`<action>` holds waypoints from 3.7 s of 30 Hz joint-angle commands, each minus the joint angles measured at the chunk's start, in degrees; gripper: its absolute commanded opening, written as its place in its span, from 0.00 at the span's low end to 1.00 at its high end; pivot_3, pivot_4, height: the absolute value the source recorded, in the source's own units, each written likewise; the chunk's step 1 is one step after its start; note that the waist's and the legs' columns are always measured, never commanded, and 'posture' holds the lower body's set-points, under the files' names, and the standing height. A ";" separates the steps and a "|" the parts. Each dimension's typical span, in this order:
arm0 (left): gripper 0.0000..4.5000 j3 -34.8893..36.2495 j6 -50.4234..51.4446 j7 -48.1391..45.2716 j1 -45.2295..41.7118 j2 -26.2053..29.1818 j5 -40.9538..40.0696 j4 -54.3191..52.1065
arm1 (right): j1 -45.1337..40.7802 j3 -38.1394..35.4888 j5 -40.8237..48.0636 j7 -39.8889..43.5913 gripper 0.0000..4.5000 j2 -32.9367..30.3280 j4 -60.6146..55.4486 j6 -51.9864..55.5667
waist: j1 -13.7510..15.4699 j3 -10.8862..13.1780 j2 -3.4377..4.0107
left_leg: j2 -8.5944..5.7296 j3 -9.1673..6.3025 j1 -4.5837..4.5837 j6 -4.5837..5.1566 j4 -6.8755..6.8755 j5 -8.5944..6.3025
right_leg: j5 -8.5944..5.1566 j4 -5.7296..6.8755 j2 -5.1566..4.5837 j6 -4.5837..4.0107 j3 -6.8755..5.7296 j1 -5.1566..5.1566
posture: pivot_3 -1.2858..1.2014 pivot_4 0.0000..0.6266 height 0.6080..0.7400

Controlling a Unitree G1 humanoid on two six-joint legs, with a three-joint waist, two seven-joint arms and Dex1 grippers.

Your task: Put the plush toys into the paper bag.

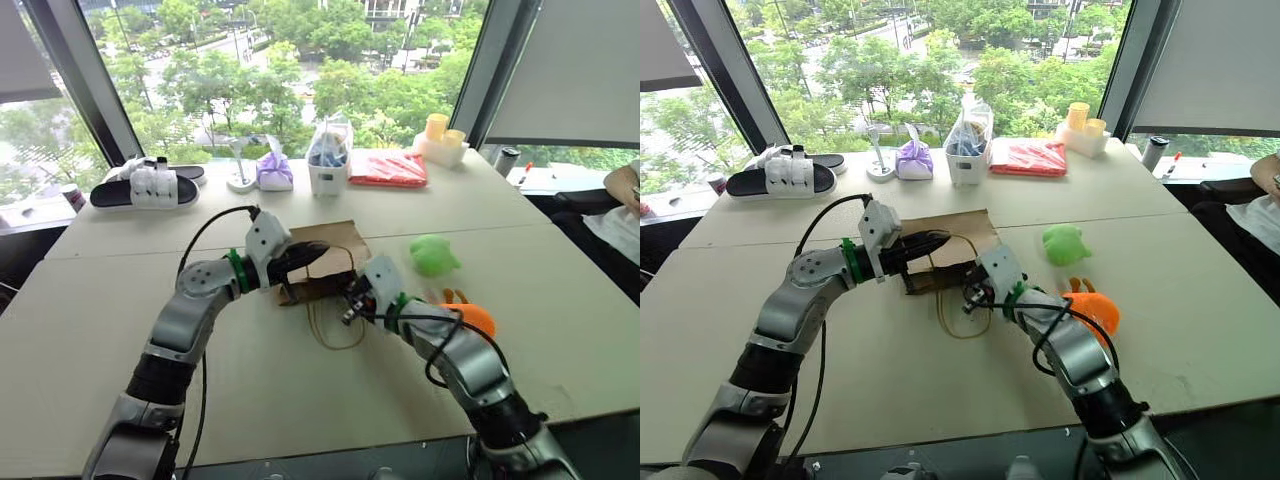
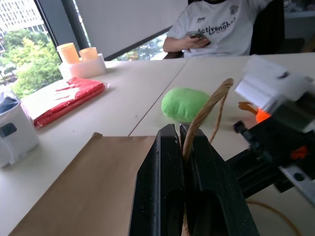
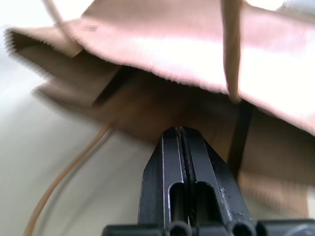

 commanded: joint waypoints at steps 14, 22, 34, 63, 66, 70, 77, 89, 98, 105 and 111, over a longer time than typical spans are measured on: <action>0.02 19.01 19.16 28.67 -14.51 -8.58 -15.20 -5.91 | -3.54 2.02 -11.14 -1.57 0.00 9.68 28.19 -18.41 | -0.43 -0.04 0.01 | 0.00 -0.08 0.06 -0.30 -0.07 0.17 | 0.00 0.04 0.03 0.00 0.00 -0.01 | 0.52 0.24 1.00; 0.02 21.49 15.83 31.61 -22.15 -6.22 -14.04 2.40 | 0.02 1.14 -12.27 1.49 0.00 7.11 24.74 -16.32 | -0.42 -0.05 0.00 | -0.01 -0.07 0.10 -0.32 -0.08 0.18 | 0.00 0.05 0.05 0.00 -0.01 0.04 | 0.52 0.24 1.00; 0.02 14.37 20.53 29.39 -15.76 -11.09 -18.75 -3.63 | 1.49 -3.35 -10.10 5.75 0.00 2.75 6.73 -6.96 | -0.21 -0.05 0.00 | -0.03 -0.09 0.10 -0.34 -0.08 0.19 | 0.00 0.03 0.02 0.00 0.01 0.08 | 0.52 0.24 1.00; 0.00 3.28 15.37 19.66 -16.92 -18.52 -11.91 6.18 | 21.22 -25.98 12.01 16.07 0.99 -28.73 -22.59 21.31 | 1.38 -0.02 -0.04 | -0.05 0.17 -0.04 0.16 0.10 -0.09 | 0.00 -0.29 -0.02 0.01 -0.07 0.25 | 0.52 0.24 1.00; 0.00 3.18 14.53 18.15 -16.64 -17.38 -10.79 6.72 | 22.49 -17.18 2.83 13.73 0.99 -31.98 -18.56 13.02 | 1.41 -0.02 -0.05 | -0.05 0.15 -0.04 0.16 0.11 -0.09 | 0.00 -0.29 -0.01 0.01 -0.07 0.25 | 0.52 0.24 1.00; 0.00 4.18 14.27 17.82 -17.06 -16.69 -10.41 6.79 | 22.09 -8.34 -10.15 10.92 0.99 -36.63 -11.67 -0.60 | 1.39 -0.03 -0.07 | -0.05 0.16 -0.02 -0.01 0.11 0.00 | -0.01 -0.32 -0.01 0.02 -0.08 0.28 | 0.52 0.24 1.00; 0.00 4.80 13.08 18.02 -17.48 -16.68 -9.72 8.01 | 20.42 -11.28 -12.83 10.02 0.59 -34.89 -7.33 -7.65 | 1.54 -0.04 -0.09 | -0.06 0.12 -0.02 0.03 0.33 -0.02 | 0.01 -0.33 -0.01 0.06 -0.09 0.46 | 0.52 0.24 1.00; 0.00 4.46 9.51 15.35 -18.90 -16.64 -7.94 13.16 | 13.38 -21.47 -1.82 16.62 0.01 -31.58 -16.99 2.66 | 1.09 -0.03 -0.07 | -0.06 0.11 -0.04 0.08 0.29 -0.04 | 0.01 -0.34 0.00 0.06 -0.08 0.41 | 0.52 0.24 1.00; 0.00 4.96 8.64 14.10 -20.86 -16.89 -7.48 15.43 | -1.08 -15.75 8.47 14.85 0.01 -16.78 -17.26 14.47 | 1.44 -0.03 -0.06 | -0.06 -0.03 -0.07 -0.01 0.15 0.01 | 0.01 -0.34 0.01 0.06 -0.13 0.33 | 0.52 0.24 1.00; 0.00 5.99 11.94 15.31 -21.17 -17.31 -9.13 12.60 | -4.38 -7.99 5.32 12.26 0.01 -5.30 -4.55 6.47 | 1.09 -0.03 -0.05 | -0.08 0.01 -0.09 -0.14 0.10 0.08 | 0.01 -0.31 -0.02 0.06 -0.08 0.21 | 0.52 0.24 1.00; 0.00 7.62 17.08 17.83 -19.94 -17.34 -11.76 7.24 | -11.65 -4.87 1.97 11.37 0.01 1.63 6.95 -1.48 | -0.17 -0.04 -0.04 | -0.06 -0.01 -0.07 -0.20 0.01 0.11 | 0.02 -0.18 0.00 0.06 -0.08 0.09 | 0.52 0.24 1.00</action>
